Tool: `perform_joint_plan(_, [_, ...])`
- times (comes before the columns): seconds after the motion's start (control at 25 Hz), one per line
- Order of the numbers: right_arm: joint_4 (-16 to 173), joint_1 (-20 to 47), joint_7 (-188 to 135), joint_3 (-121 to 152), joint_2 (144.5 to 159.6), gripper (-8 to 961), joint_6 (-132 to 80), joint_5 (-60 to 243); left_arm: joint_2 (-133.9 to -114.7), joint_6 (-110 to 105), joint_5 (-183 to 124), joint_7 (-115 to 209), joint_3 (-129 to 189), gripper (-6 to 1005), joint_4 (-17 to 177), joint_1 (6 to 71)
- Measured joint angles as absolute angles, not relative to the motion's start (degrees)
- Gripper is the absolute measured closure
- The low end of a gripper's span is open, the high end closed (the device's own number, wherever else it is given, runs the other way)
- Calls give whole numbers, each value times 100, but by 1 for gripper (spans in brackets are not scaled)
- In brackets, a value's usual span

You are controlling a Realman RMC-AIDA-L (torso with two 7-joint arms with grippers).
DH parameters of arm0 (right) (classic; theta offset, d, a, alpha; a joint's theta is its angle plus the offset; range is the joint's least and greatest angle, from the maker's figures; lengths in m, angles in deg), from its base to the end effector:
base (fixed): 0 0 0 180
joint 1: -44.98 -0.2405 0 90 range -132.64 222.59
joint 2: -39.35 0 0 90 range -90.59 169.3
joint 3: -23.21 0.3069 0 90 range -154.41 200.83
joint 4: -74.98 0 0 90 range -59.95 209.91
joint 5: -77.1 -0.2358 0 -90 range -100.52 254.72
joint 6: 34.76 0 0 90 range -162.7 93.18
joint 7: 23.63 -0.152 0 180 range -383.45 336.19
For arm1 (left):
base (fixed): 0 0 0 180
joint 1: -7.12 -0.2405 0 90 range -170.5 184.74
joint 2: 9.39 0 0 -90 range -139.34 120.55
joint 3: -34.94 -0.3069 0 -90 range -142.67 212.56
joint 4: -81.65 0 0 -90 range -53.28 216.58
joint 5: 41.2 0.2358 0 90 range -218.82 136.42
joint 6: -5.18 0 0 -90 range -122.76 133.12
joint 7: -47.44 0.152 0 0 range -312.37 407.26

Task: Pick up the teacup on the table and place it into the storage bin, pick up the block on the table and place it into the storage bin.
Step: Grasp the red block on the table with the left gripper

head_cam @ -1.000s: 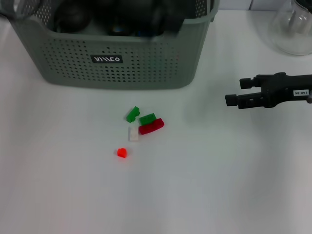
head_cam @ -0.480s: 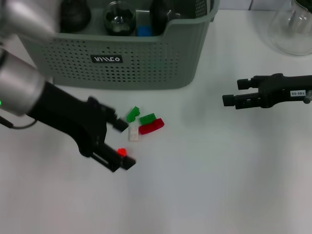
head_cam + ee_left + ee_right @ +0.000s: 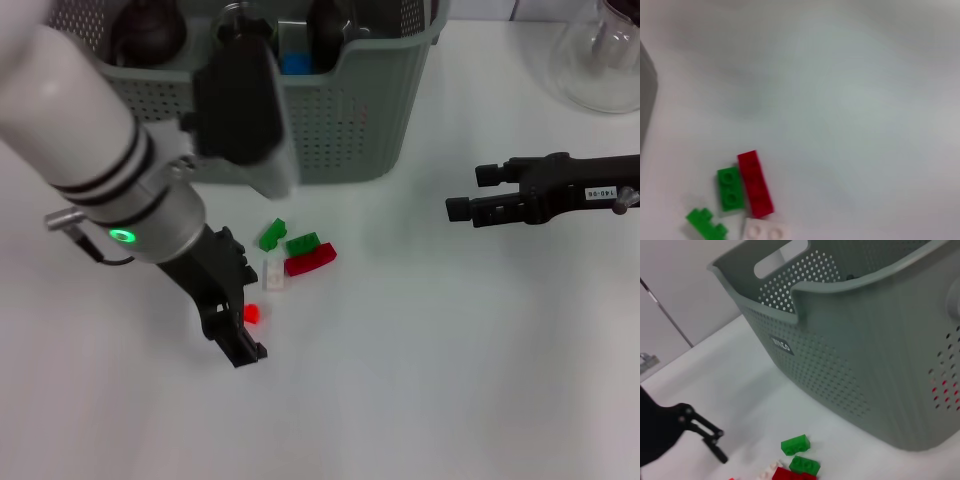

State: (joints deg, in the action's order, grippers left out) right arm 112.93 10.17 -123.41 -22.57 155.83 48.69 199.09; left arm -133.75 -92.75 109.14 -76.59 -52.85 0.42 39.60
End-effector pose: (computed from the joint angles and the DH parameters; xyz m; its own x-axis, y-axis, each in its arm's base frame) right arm 0.3096 0.4048 -0.0316 0.7371 -0.5899 -0.3296 -0.6456 -0.7588 -0.0857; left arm -0.1899 0.3522 -0.0795 0.8647 0.1950 -0.4628 0.1688 -0.9808 -0.0980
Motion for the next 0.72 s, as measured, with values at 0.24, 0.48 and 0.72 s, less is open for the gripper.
perform_joint_plan(0.24, [11285, 1033, -12347, -2258, 15598, 6, 4874, 19909, -13376, -8556, 11483, -7626, -6026, 84, 231, 3949])
perform_joint_plan(0.48, [11286, 1066, -12353, -2233, 15598, 6, 4872, 19909, -13380, -8434, 11626, -7516, -6359, 110, 431, 3979])
perform_joint_plan(0.72, [11286, 1073, -12356, -2223, 15599, 6, 4869, 19909, -13392, -8360, 11597, -7459, -6404, 352, 438, 3991])
